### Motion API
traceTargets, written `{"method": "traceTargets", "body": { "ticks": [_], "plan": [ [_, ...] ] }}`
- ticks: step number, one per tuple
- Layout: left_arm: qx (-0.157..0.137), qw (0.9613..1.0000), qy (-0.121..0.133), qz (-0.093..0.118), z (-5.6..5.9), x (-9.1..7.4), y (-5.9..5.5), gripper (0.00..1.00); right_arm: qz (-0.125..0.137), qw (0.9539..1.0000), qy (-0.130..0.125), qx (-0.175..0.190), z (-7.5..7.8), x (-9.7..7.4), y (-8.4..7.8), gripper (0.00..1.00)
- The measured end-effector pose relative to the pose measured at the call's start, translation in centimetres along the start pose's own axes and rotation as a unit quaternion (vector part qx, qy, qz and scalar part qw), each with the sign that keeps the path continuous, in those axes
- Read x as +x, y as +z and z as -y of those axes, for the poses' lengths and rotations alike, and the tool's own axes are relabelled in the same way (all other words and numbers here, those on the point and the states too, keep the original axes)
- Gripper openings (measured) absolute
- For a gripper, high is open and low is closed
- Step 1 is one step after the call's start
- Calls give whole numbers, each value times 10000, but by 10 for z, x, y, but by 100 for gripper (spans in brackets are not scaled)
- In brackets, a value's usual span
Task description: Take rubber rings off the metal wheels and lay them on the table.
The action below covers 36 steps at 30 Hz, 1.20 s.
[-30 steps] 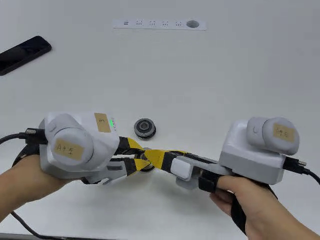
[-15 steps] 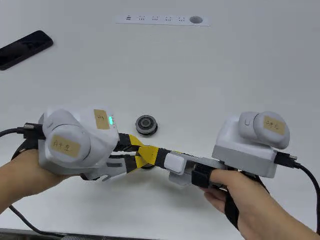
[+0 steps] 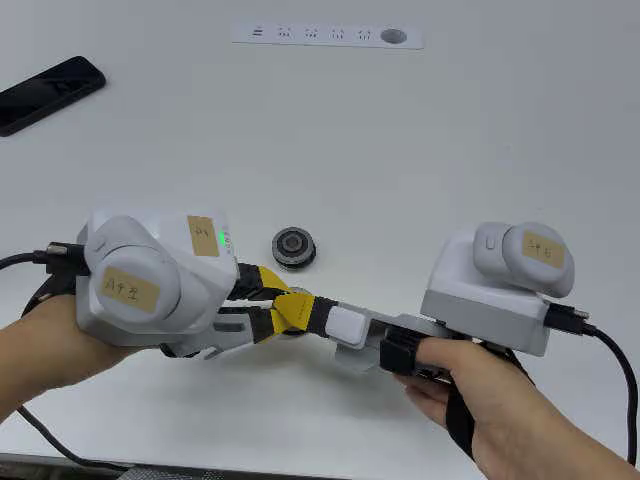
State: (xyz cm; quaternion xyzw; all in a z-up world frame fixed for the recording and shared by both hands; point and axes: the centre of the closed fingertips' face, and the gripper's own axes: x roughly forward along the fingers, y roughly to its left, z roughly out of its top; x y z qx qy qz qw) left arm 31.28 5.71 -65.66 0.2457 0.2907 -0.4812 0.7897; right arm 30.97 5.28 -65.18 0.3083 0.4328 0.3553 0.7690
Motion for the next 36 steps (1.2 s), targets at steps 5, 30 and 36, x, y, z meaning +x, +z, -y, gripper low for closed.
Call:
{"method": "traceTargets", "body": {
  "ticks": [5,30,36],
  "plan": [
    [4,10000,0,-1,0,0,1,12,-30,10000,-9,84,-2,0,-2,40],
    [106,9999,-49,-56,-2,-1,-1,12,89,9980,-153,610,-12,4,2,52],
    [83,10000,-34,-26,-2,-1,-2,12,239,9976,57,640,-14,4,5,53]
  ]
}}
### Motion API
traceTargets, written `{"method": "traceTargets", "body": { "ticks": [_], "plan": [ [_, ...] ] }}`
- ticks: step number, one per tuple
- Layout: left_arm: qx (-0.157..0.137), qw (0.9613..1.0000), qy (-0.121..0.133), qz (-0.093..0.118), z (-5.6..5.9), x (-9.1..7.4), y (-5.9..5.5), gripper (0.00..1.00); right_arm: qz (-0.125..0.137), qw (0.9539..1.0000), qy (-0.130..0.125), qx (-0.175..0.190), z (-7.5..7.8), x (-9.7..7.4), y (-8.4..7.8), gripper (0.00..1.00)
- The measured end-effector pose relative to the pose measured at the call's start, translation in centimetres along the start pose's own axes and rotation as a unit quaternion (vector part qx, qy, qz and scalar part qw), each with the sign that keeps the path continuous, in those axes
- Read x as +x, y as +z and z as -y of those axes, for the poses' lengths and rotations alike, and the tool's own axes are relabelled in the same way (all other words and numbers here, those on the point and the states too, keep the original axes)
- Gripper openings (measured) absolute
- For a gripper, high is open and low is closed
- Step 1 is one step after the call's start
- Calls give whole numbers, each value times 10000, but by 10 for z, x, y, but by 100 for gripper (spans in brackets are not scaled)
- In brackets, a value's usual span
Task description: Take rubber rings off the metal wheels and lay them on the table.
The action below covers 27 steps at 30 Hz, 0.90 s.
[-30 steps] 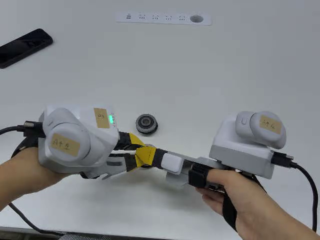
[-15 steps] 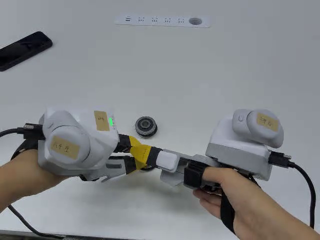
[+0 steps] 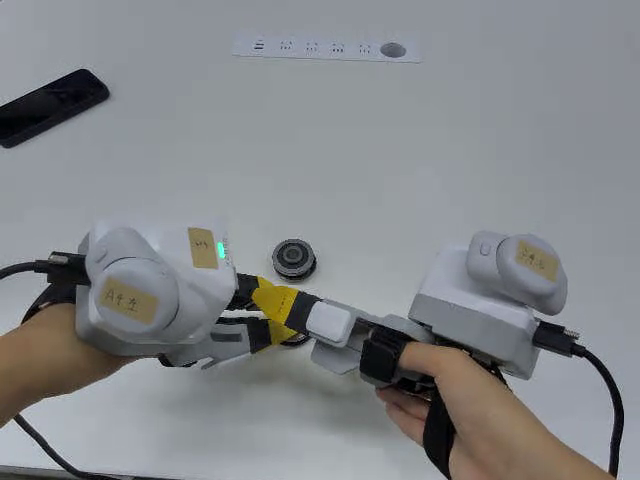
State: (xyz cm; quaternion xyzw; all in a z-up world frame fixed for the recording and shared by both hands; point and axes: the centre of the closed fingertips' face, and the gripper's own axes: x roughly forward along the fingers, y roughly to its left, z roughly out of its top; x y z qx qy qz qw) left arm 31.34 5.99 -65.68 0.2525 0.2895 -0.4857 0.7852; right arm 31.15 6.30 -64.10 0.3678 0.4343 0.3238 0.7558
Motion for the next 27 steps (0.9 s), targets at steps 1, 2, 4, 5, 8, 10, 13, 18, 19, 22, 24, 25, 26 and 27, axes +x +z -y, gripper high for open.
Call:
{"method": "traceTargets", "body": {
  "ticks": [1,2,4,5,8,10,13,18,19,22,24,25,26,27],
  "plan": [
    [0,10000,-2,-3,0,0,0,12,-26,10000,14,-62,0,0,-1,53],
    [14,10000,-9,-4,0,0,0,12,-34,10000,23,-74,-1,0,-1,53],
    [9,10000,-22,4,0,0,0,12,-35,9999,38,-88,-1,-1,0,53],
    [11,10000,-28,5,0,0,0,12,-37,9999,43,-94,-1,-1,0,53],
    [16,10000,-38,-2,1,0,1,12,-35,9999,61,-107,-1,-3,0,52],
    [9,10000,-33,2,1,0,1,12,-35,9999,69,-126,0,-4,0,51],
    [-1,10000,-29,10,0,0,0,12,-33,9998,84,-149,1,-5,0,50],
    [-13,10000,-33,10,0,0,0,12,-69,9997,181,-169,1,-2,-2,50],
    [-24,10000,-37,14,0,0,0,12,-86,9994,222,-241,1,-2,-2,50],
    [-42,10000,-44,27,0,0,0,13,-79,9991,282,-303,5,-4,-3,47],
    [-41,10000,-38,25,0,0,0,13,-35,9993,299,-199,6,-5,-1,45],
    [-41,10000,-39,24,0,0,0,13,-36,9993,307,-206,6,-6,-1,44],
    [-42,10000,-41,24,0,0,0,13,-37,9993,307,-210,5,-6,-1,44],
    [-44,10000,-41,25,0,0,1,13,-40,9993,302,-227,5,-6,-1,44]
  ]
}}
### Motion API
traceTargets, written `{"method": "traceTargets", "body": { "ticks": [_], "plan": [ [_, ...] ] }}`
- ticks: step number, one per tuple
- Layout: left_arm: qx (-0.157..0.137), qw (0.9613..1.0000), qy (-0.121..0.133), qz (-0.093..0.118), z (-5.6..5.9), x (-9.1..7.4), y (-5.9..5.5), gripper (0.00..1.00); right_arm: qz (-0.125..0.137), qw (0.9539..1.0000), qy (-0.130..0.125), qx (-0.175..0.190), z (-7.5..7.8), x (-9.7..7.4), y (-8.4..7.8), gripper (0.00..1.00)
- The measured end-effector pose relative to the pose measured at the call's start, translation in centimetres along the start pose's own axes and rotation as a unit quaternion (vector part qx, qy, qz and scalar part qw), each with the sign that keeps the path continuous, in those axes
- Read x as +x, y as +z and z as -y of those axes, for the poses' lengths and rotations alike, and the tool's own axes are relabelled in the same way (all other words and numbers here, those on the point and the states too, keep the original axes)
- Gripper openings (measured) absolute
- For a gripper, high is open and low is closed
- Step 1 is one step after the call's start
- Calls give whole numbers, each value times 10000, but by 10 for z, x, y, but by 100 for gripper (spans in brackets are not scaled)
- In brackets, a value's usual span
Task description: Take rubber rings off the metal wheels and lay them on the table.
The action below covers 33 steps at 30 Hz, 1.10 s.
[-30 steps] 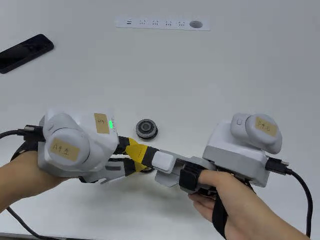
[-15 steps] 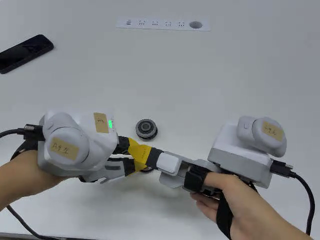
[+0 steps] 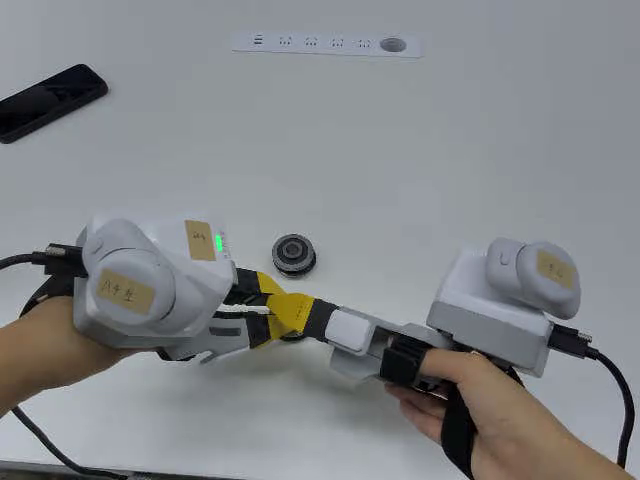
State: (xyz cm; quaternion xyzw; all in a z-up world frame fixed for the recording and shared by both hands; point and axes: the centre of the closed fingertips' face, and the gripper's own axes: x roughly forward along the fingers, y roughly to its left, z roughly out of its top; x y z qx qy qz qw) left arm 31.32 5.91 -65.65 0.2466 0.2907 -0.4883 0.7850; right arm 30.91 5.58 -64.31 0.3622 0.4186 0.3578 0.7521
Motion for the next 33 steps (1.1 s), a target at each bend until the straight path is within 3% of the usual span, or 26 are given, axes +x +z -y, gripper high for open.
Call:
{"method": "traceTargets", "body": {
  "ticks": [10,19,27,33],
  "plan": [
    [-7,10000,-10,13,2,0,2,13,-20,9999,-26,-126,-2,-1,-2,44],
    [-4,10000,-3,14,2,0,4,13,-43,9998,-43,-213,-1,-4,-1,37],
    [-5,10000,-4,13,1,0,3,13,-153,9991,-290,-283,18,-3,1,15],
    [-5,10000,-4,12,1,0,2,13,-186,9989,-344,-246,21,-2,1,11]
  ]
}}
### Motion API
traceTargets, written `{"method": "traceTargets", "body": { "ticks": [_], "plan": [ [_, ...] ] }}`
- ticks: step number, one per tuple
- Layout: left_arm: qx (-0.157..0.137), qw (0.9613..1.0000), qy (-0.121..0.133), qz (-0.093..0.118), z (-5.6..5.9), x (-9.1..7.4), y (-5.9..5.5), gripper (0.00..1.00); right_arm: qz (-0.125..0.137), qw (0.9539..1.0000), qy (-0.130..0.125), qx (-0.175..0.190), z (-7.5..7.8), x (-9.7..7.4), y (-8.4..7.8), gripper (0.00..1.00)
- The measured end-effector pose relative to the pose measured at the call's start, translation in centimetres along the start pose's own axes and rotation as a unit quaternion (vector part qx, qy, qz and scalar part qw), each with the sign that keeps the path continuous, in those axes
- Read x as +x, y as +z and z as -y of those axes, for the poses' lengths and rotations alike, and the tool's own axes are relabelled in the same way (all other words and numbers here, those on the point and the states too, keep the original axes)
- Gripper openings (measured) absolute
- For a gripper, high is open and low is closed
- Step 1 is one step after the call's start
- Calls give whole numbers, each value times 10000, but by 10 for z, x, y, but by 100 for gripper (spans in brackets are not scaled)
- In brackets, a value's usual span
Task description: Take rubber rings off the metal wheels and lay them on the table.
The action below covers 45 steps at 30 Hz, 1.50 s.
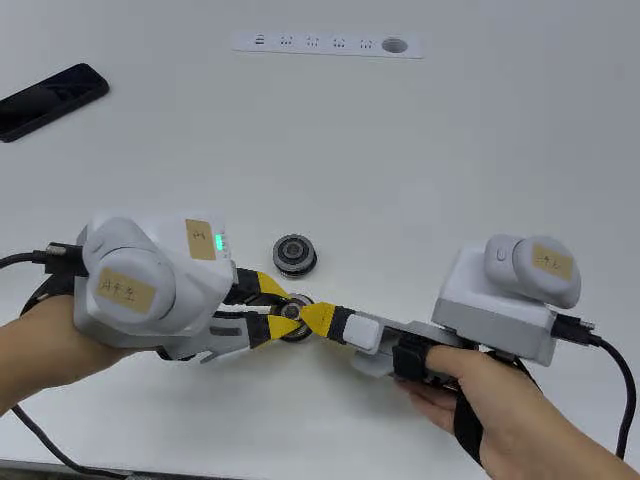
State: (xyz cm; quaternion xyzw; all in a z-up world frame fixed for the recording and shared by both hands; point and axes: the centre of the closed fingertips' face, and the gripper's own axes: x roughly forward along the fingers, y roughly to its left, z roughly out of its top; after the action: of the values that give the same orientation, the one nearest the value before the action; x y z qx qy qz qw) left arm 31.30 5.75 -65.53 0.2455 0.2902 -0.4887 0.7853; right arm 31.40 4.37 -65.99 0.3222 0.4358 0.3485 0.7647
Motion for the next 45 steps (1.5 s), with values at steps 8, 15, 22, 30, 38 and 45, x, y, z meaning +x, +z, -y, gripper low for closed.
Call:
{"method": "traceTargets", "body": {
  "ticks": [8,15,22,30,38,45],
  "plan": [
    [-10,10000,-4,1,-1,0,-2,13,-37,10000,-67,7,4,2,0,7],
    [-10,10000,0,-7,-1,0,-2,13,-67,9999,-106,34,7,2,0,4],
    [1,10000,-10,-19,-1,0,-3,13,-122,9999,-87,-67,6,1,0,2],
    [-5,10000,0,-29,-1,0,-3,12,-171,9979,-191,-591,-1,-1,0,1],
    [-11,10000,2,-18,-1,0,-3,12,-214,9961,-216,-824,-4,-1,1,0],
    [3,10000,17,-28,-1,0,-2,12,-264,9945,-240,-989,-5,0,0,0]
  ]
}}
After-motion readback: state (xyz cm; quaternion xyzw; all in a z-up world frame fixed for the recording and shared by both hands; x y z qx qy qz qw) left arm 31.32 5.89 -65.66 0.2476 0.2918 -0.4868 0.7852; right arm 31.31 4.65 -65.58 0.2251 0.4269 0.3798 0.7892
